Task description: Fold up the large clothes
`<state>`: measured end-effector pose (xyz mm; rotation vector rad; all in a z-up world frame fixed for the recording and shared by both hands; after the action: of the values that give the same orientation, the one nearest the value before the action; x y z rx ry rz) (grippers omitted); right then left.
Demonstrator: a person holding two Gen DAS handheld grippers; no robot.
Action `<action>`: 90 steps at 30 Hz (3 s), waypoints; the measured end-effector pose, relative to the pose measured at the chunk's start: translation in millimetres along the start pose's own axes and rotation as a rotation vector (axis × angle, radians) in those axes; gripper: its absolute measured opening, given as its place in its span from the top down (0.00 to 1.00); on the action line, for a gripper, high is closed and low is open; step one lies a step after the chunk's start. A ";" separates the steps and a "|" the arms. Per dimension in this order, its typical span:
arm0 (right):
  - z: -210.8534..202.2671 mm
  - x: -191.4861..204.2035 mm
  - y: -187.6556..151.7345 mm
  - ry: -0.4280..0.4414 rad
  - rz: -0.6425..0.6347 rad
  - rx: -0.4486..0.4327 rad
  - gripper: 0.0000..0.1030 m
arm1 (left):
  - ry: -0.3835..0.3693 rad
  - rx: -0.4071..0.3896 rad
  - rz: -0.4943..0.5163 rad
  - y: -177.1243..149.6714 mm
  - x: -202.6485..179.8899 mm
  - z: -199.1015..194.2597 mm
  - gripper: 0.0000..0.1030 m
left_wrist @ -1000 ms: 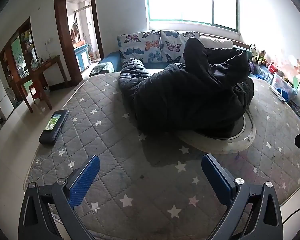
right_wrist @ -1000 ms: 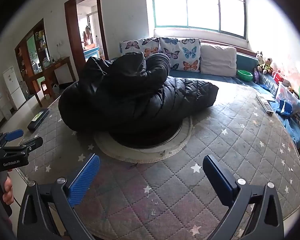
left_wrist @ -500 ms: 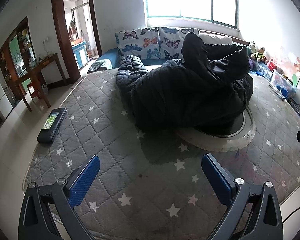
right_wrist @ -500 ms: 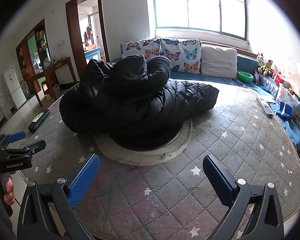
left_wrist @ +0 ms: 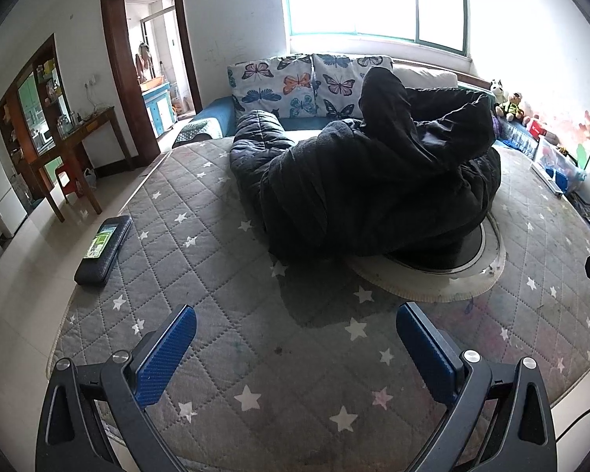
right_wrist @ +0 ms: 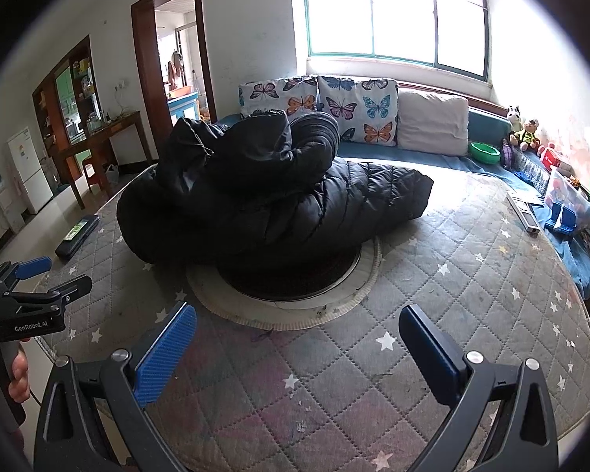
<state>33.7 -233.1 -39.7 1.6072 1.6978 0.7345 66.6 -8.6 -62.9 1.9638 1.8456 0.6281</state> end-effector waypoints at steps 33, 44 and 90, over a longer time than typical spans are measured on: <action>50.5 -36.8 155.4 0.081 0.017 0.041 0.00 | -0.208 -0.028 0.333 131.9 -35.4 36.6 0.00; 145.9 -31.9 192.2 0.150 0.074 0.250 0.10 | -0.283 0.018 0.463 141.3 -53.2 84.6 0.00; -49.9 -86.7 43.4 -0.189 -0.036 0.192 0.40 | -0.492 -0.029 0.611 40.8 5.4 -48.6 0.19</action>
<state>21.7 -313.5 33.0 1.7120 1.6941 0.3974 73.8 -7.8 0.3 2.3951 0.9424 0.2787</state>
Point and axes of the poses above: each gripper's, at about its wrist camera, not at the fingertips, and z roughly the way its jaws point, x to its left, y to its top, the point moved 8 cm from there along z, roughly the way its jaws point, and after that the axes turned 11 degrees about x, right-handed, at the moved point
